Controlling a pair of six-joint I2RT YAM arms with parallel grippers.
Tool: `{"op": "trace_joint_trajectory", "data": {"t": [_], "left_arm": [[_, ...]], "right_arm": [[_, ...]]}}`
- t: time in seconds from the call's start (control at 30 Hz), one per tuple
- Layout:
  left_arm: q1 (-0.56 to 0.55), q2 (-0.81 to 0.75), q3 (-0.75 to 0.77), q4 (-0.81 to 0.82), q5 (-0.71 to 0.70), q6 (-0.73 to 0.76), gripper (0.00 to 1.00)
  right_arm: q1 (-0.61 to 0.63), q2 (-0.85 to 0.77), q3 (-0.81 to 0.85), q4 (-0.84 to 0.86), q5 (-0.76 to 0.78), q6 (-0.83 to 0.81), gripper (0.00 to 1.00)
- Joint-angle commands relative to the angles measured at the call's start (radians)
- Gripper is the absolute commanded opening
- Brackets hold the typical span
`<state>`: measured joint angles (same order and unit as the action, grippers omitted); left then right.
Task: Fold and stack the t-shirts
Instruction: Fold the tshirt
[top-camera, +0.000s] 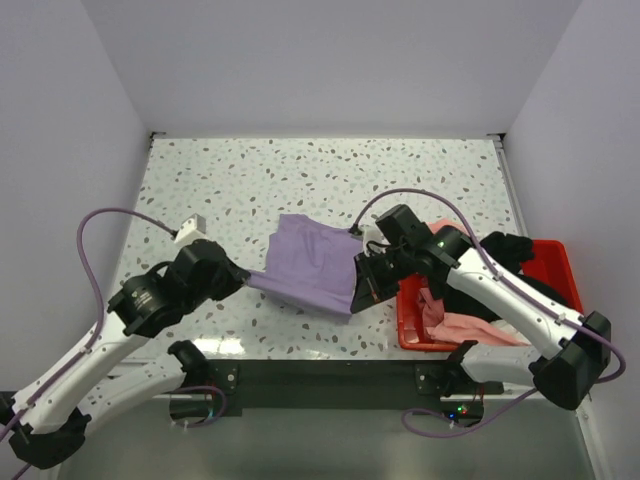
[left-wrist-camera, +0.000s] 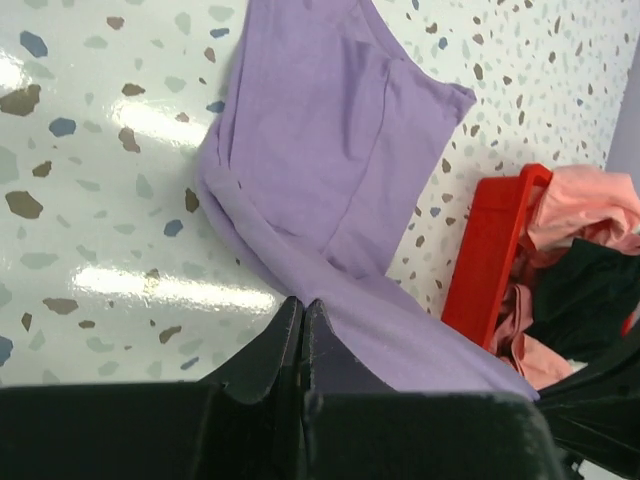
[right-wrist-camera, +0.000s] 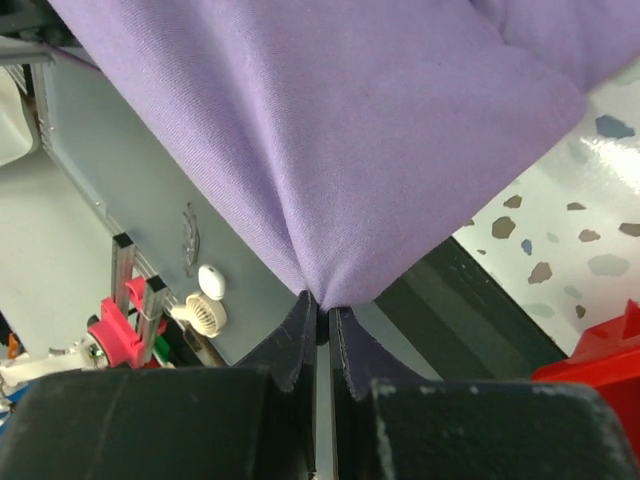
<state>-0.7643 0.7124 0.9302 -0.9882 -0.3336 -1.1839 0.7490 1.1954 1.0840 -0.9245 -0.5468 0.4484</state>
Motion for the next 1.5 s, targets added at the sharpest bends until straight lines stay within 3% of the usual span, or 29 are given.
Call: {"op": "trace_joint_trajectory", "data": {"t": [0.0,0.3,0.57,0.9,1.17,1.3,1.47], "left_arm": [[0.0,0.047,0.062,0.085,-0.153,0.029,0.0],[0.039,0.243,0.162,0.15,-0.251,0.087,0.0],[0.249,0.389,0.15,0.376,-0.07,0.25,0.0],[0.338,0.639,0.232,0.566,0.001,0.322,0.0],[0.381,0.838,0.311,0.628,0.093,0.354,0.0],[0.385,0.924,0.357,0.655,0.122,0.369,0.07],[0.39,1.045,0.435,0.66,0.148,0.386,0.08]], "right_arm": [[-0.066,0.029,0.057,-0.037,-0.054,-0.082,0.0],[-0.218,0.15,0.123,-0.004,-0.145,-0.152,0.0],[-0.309,0.245,0.182,0.065,-0.111,-0.185,0.0],[-0.411,0.426,0.224,0.208,-0.116,-0.146,0.0],[-0.459,0.561,0.278,0.242,-0.13,-0.148,0.0],[-0.474,0.624,0.315,0.262,-0.122,-0.142,0.02],[-0.491,0.72,0.352,0.317,-0.082,-0.091,0.04]]}}
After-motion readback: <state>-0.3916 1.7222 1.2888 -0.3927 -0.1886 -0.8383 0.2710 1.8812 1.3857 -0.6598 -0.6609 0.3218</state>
